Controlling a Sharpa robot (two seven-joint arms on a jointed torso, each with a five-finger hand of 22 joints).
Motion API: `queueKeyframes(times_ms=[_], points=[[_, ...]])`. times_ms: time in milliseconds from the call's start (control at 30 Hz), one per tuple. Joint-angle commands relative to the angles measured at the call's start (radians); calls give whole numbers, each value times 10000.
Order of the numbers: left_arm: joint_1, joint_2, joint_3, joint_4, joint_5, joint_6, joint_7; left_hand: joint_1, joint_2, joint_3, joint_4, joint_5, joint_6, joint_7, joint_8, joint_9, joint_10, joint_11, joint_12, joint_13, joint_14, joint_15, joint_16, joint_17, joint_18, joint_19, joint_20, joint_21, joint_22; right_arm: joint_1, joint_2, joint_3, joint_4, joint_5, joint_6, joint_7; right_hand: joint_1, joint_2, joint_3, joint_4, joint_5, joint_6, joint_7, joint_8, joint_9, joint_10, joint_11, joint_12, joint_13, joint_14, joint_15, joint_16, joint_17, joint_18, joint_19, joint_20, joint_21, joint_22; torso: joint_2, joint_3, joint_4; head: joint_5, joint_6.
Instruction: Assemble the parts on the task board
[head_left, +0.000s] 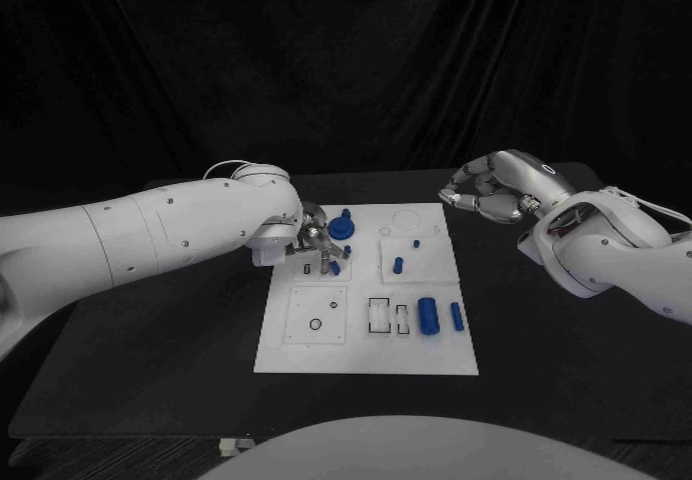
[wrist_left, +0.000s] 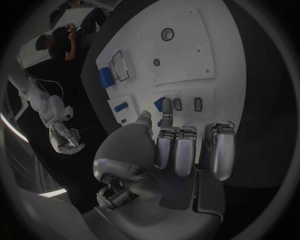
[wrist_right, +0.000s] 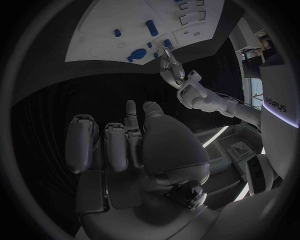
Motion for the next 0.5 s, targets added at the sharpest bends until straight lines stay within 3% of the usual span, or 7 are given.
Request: queueKeyframes(times_ms=[33, 267, 500], points=[[-28, 29, 8, -16, -10, 191, 80, 121, 17, 36, -19, 34, 70, -26, -63, 13, 1047, 61, 34, 2630, 1020, 58, 66, 2633, 3, -33, 7, -62, 1410, -28, -5, 9, 11, -18, 88, -204, 142, -2, 85, 1, 70, 0, 28, -44, -16, 668, 32, -38, 1793, 669, -14, -74, 243, 145, 180, 81, -54, 1925, -15, 6, 10, -31, -2], [-56, 61, 8, -66, -10, 322, 6, 105, 13, 85, -46, 46, 233, -61, -78, 69, 1047, 37, 34, 2630, 1020, 40, 66, 2633, -2, -1, 0, -55, 1434, -33, -9, 9, 36, -18, 12, -47, 171, -3, 108, -5, 89, 16, 27, -54, -22, 667, 32, -41, 1789, 673, -13, -63, 263, 142, 184, 83, -42, 1928, -14, -10, 0, -44, -2], [-80, 108, 8, -116, -10, 340, 16, 103, 12, 88, -48, 46, 243, -64, -78, 73, 1047, 34, 34, 2630, 1020, 39, 66, 2633, -1, -3, -1, -56, 1433, -36, -29, 9, 63, -18, -33, 24, 186, -2, 120, -7, 101, 28, 26, -56, -24, 678, 31, -32, 1809, 678, -13, -50, 287, 136, 196, 83, -11, 1937, -10, 1, -7, -68, -2]])
